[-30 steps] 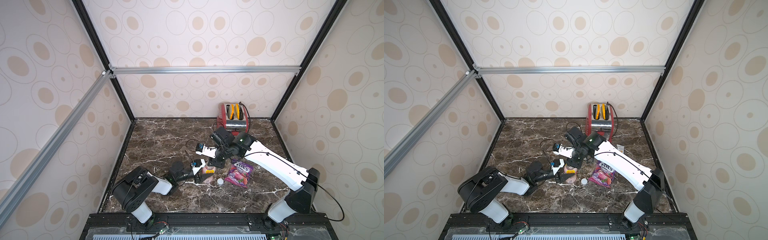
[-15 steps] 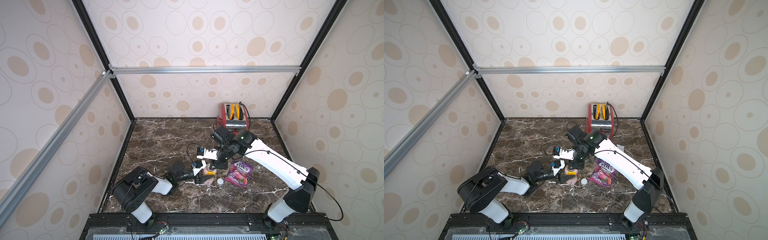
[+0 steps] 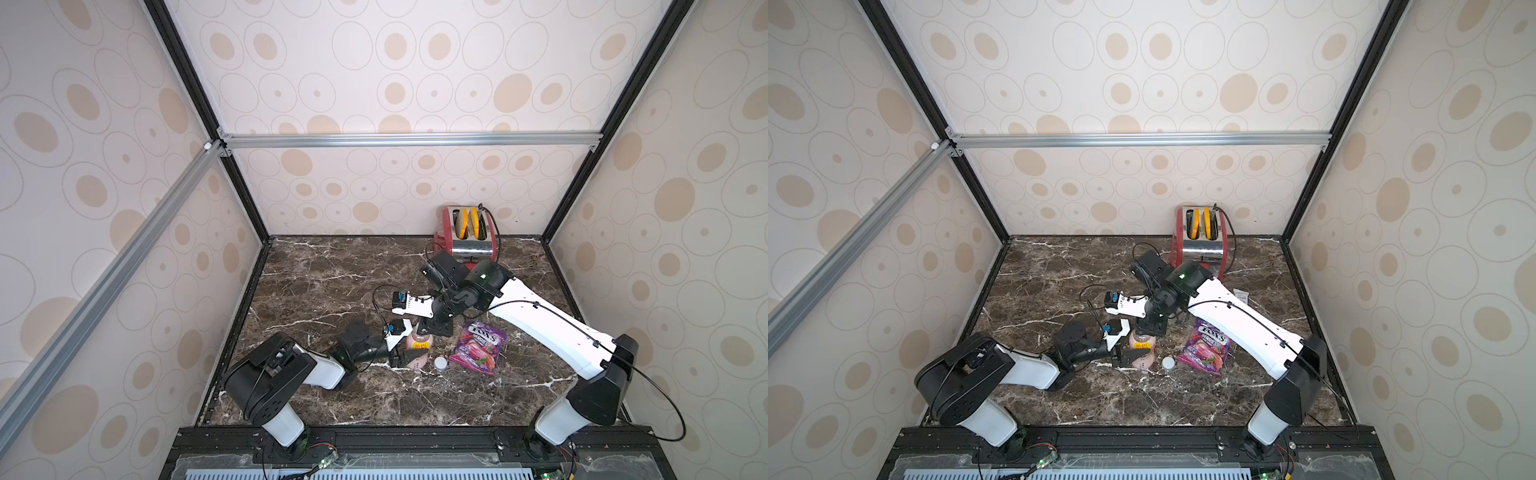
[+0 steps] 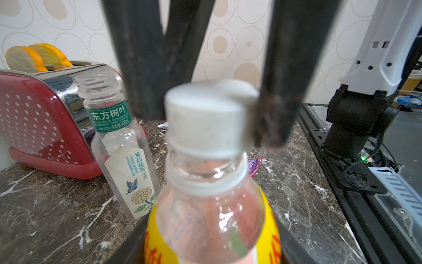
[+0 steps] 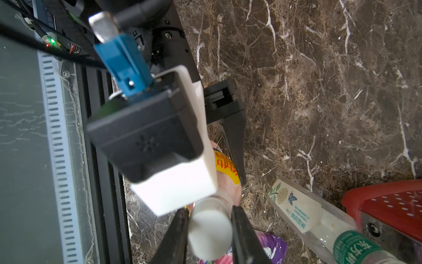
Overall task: Screw on the bottle caps
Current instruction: Screw the bottle cap onto the plastic bottle.
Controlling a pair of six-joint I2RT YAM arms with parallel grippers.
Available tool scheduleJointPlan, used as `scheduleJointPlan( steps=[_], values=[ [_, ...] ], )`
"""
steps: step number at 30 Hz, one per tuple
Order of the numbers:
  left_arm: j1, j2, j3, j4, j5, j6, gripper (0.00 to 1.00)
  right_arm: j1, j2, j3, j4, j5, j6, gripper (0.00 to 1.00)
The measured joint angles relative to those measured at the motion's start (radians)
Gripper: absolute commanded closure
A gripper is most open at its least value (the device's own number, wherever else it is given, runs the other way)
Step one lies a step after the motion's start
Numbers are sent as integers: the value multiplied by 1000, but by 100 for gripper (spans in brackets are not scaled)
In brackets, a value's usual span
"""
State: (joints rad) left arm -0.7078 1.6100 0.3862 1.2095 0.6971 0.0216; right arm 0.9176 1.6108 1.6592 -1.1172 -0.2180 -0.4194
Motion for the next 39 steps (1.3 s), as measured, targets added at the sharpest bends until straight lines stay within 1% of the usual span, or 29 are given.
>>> scheduleJointPlan(
  steps=[12,19,22,32,39],
  values=[
    [0,0,8,-11,-7,-9,34,2,-17,-28,40,59,39,71],
    [0,0,8,-11,-6,-9,34,2,-17,-30,40,53,53,69],
    [0,0,8,-11,-5,-8,34,1,-17,-30,39,52,61,66],
    [0,-3,8,-15,-6,-2,34,0,-3,-19,27,29,92,66],
    [-2,-4,8,-17,-6,3,34,0,0,-16,9,20,115,62]
  ],
)
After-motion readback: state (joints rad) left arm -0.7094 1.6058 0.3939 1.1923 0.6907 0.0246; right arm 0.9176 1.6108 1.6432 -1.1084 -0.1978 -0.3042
